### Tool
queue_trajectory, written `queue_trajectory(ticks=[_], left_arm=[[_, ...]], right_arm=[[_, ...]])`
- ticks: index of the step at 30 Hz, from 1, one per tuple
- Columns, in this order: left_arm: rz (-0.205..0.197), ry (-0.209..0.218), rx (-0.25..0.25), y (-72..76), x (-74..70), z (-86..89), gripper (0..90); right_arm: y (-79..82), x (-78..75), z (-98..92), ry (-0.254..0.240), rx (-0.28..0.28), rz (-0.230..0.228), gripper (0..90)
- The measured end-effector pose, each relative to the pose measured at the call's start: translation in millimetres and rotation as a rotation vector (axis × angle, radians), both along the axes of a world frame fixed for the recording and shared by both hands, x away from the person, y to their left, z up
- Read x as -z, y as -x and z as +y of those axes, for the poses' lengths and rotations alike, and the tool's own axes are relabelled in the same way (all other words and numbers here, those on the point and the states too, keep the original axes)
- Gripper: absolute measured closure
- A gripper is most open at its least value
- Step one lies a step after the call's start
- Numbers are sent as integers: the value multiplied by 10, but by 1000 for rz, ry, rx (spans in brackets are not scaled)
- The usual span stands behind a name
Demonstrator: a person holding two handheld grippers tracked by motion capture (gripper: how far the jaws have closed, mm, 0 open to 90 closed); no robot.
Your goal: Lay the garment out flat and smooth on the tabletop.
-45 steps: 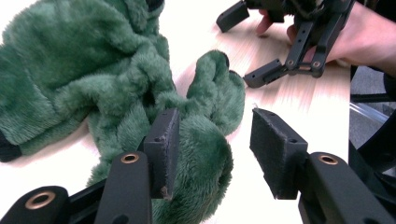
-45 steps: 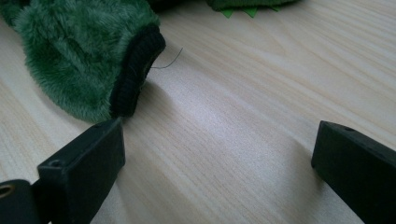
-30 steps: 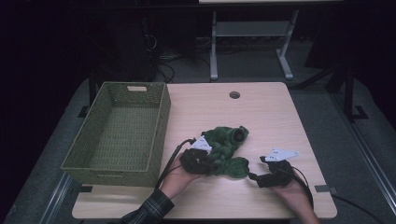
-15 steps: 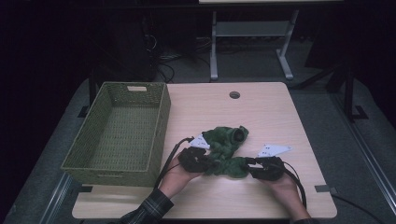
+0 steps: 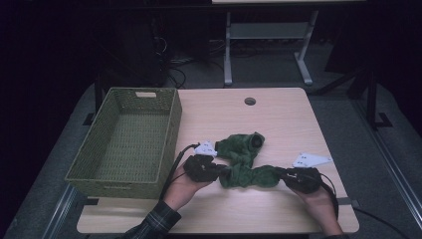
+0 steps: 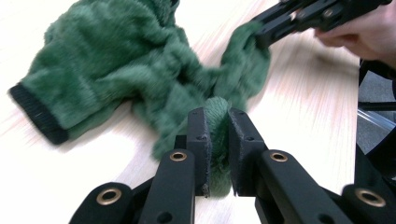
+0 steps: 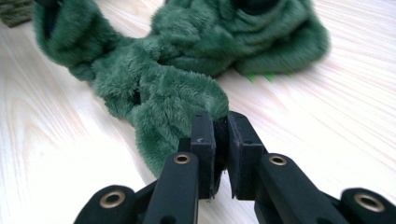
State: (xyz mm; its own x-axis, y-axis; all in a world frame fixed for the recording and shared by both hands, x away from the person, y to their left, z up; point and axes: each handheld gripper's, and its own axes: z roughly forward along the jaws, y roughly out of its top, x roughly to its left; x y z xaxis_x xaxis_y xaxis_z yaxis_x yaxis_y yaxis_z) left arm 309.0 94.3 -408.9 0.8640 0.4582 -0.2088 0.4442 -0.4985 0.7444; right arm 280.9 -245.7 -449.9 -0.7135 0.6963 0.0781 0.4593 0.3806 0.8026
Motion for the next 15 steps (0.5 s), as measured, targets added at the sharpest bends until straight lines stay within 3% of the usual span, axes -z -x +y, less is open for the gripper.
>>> queue_trajectory(ticks=[6, 10, 12, 15], left_arm=[[32, -34, -14, 16, 157, 69, 801], [35, -123, -15, 13, 300, 29, 800], [35, -122, -29, 6, 315, 23, 760], [10, -85, -47, 11, 209, 58, 691]], right_arm=[[84, -10, -300, 22, 77, 17, 820], [97, 20, -437, 30, 119, 51, 817], [89, 41, -462, 35, 132, 59, 791], [85, 38, -458, 40, 146, 46, 685]])
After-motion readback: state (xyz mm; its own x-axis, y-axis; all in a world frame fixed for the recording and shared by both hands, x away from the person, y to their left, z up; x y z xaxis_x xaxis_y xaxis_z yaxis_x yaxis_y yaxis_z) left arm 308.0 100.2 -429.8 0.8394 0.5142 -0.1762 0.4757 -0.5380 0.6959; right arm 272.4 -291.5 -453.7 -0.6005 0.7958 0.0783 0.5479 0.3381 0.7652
